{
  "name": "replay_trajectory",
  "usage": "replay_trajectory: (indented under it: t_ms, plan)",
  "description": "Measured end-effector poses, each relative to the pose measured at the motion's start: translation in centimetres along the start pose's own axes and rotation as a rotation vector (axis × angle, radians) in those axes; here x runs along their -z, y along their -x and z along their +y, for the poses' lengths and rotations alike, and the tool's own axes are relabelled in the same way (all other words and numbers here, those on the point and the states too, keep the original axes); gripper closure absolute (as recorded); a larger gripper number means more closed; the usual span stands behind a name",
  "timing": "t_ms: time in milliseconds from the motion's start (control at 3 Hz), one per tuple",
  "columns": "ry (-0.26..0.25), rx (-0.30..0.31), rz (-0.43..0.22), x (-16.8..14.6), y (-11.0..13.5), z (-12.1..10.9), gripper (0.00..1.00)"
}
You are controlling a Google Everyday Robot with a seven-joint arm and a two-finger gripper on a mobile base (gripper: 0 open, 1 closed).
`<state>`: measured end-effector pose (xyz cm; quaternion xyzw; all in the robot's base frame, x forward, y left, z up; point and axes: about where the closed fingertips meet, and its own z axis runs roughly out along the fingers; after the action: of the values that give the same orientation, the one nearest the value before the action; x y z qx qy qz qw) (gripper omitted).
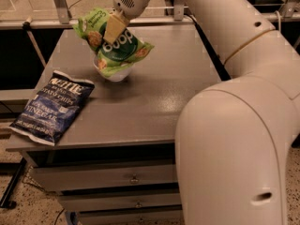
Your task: Place green rice chip bag into white bowl
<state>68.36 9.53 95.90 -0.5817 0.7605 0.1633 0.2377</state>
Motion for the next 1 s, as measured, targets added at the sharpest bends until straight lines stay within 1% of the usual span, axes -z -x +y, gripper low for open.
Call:
replay_trajectory:
  t_ms: [333,667,1000]
  plan:
    - [0.016,0.004,0.030,0.36,-0.07,0.43,1.00]
    - [0.024,-0.002,0.078,0.58,-0.48,0.87,1.00]
    - [0.019,-0.010,0.114,0.73,-0.68,0.80,1.00]
